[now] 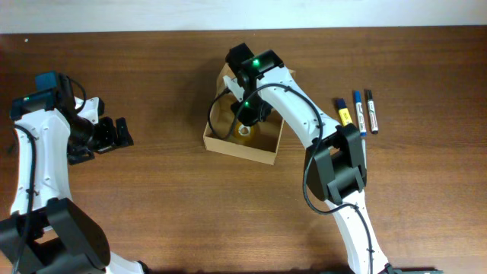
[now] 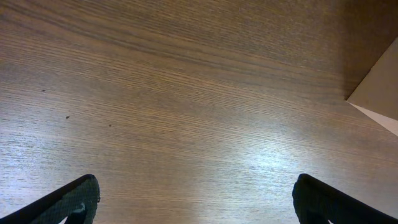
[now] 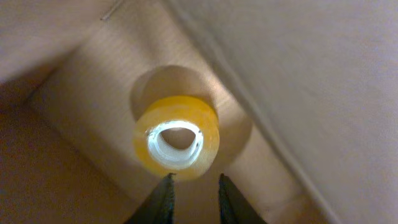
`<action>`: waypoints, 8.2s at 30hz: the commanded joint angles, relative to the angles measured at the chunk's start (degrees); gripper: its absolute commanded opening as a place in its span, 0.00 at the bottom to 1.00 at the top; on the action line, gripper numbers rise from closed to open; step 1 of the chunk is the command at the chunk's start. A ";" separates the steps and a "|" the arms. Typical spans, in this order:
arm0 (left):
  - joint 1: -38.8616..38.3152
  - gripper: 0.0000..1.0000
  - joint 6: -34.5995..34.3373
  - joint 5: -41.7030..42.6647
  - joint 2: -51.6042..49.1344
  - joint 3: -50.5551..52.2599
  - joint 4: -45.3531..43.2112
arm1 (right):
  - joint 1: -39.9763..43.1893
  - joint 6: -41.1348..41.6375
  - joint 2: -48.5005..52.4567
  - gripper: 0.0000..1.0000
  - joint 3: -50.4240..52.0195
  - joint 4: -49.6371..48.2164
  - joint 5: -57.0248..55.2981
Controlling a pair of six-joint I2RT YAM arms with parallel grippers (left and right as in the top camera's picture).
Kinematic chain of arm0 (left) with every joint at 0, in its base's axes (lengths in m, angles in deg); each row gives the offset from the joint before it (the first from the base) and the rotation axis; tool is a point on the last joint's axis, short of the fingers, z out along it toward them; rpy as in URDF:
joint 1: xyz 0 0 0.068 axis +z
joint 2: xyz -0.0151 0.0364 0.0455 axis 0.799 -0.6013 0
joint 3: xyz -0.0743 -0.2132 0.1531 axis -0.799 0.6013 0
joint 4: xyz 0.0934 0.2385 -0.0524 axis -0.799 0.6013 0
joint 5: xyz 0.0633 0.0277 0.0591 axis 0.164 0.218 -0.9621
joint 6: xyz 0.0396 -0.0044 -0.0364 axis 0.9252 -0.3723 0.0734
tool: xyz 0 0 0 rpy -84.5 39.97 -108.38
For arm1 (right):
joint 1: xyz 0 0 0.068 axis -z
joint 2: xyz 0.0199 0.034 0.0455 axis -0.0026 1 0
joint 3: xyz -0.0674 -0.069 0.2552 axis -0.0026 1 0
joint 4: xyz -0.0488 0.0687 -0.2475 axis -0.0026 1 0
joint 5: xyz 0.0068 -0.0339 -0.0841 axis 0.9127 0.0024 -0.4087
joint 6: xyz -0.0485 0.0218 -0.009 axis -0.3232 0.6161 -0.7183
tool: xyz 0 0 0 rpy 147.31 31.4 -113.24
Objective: Pack container
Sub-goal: 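Carry the tape roll into the box and open the right gripper, then grasp the yellow highlighter with the right gripper, then lower the highlighter into the box and release it, then move the right gripper down onto the blue whiteboard marker, then carry the blue marker into the box and open the right gripper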
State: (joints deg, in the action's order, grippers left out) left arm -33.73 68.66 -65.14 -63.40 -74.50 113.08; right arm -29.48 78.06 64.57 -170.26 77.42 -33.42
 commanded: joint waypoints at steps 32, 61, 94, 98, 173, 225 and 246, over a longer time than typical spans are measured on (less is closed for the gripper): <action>0.20 1.00 1.14 0.85 1.09 0.33 0.02 | 31.71 8.37 -30.16 0.48 31.74 -10.10 -5.11; 0.20 1.00 1.14 0.85 1.09 0.33 0.02 | 31.58 0.85 -11.67 0.50 32.98 -22.73 -3.82; 0.20 1.00 1.11 0.85 1.09 0.33 0.02 | 29.46 6.51 -8.98 0.04 -3.39 2.64 2.25; 0.20 1.00 1.14 0.85 1.09 0.33 0.02 | 25.75 6.34 -9.01 0.04 -16.52 9.60 2.23; 0.20 1.00 1.14 0.85 1.09 0.33 0.02 | 24.24 -3.28 -30.42 0.44 5.22 -5.31 -2.54; 0.20 1.00 1.14 0.85 1.09 0.33 0.02 | 36.83 1.03 -8.87 0.33 33.55 -23.08 -7.76; 0.20 1.00 1.14 0.85 1.09 0.33 0.02 | 33.70 6.12 -15.54 0.04 14.67 -11.19 3.87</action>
State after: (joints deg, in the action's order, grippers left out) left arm -33.73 68.68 -65.14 -63.40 -74.50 113.08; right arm 6.28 81.78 53.79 -147.44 64.08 -33.97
